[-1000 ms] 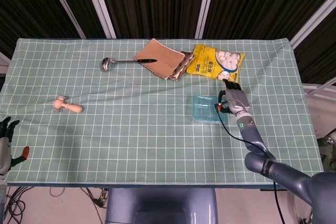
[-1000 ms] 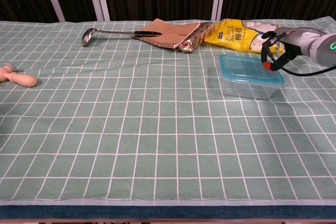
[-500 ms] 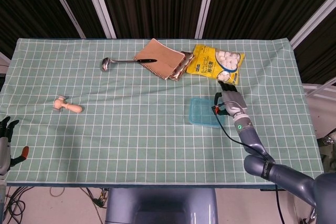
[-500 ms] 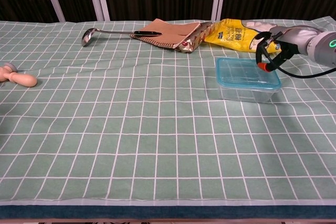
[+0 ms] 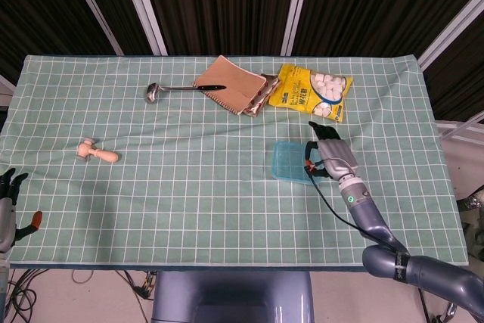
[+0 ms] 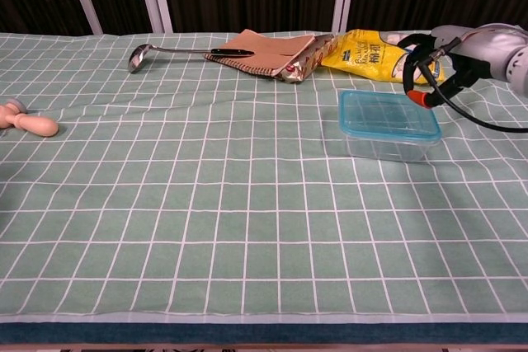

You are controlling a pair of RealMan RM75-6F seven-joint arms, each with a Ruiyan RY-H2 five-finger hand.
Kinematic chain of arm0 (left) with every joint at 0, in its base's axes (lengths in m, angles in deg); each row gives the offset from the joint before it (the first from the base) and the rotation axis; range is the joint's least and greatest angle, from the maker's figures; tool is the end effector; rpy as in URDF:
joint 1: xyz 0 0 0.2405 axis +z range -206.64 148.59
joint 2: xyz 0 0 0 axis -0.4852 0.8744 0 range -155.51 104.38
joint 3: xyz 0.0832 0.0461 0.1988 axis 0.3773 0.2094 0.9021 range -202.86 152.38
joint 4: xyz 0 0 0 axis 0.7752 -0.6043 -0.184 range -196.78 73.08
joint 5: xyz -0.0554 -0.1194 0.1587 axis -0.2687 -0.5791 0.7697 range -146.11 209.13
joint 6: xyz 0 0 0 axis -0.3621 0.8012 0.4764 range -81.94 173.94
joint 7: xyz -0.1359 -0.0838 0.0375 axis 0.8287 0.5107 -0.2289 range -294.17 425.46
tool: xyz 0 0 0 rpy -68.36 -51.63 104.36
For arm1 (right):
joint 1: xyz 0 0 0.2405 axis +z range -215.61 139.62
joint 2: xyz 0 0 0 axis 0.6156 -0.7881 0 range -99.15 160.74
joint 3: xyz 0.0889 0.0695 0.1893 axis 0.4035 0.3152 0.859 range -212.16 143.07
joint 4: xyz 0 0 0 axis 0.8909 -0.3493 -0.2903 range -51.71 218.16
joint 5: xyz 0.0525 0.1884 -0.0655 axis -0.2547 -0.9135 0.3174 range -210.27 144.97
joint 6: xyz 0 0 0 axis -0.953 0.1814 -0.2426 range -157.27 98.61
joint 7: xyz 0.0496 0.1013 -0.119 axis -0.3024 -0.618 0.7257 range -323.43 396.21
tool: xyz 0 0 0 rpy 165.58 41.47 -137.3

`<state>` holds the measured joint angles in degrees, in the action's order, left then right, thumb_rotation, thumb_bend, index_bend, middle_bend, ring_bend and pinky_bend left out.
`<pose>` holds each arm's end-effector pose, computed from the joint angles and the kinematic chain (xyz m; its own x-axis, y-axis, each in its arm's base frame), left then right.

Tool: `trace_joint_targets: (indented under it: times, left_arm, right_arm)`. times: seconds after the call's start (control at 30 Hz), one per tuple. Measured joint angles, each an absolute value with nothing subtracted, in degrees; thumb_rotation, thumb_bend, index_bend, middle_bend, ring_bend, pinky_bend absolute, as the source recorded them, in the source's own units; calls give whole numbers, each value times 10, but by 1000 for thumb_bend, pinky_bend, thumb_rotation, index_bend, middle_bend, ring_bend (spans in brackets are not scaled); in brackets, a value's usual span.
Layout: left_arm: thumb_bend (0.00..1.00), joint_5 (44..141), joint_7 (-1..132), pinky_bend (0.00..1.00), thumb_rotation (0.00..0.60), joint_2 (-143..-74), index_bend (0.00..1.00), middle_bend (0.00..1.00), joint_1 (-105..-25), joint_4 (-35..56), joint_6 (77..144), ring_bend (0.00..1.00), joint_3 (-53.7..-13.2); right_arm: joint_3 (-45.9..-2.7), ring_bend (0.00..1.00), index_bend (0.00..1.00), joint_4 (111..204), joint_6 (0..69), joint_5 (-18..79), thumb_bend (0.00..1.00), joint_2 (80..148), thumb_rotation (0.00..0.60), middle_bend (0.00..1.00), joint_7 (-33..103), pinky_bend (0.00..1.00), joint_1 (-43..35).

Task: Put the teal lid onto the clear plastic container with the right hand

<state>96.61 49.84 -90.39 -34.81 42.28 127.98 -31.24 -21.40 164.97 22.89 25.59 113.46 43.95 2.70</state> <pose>-0.2846 0.2011 0.1376 0.3893 0.0950 0.9162 0.8706 0.2870 -0.3997 -0.1614 -0.3683 0.0241 0.2712 -0.2776 0.9216 -0.9578 -0.1726 0.2299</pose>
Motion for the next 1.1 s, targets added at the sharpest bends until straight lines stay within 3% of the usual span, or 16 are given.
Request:
trace_joint_targets:
  times: [0.3,1.1]
  left_arm:
    - [349,970,500,0,600,-903,131,0,-347,424,1282,0,-311]
    - [349,974,498,0,600,-905,131,0,-345,421,1287,0,-311]
  right_arm:
    - [-238,0,616,1667,232,266,573,1136,600,0,451,0,13]
    - [-246,0,617,1669,230,272,573,1128,600,0,442,0,-3]
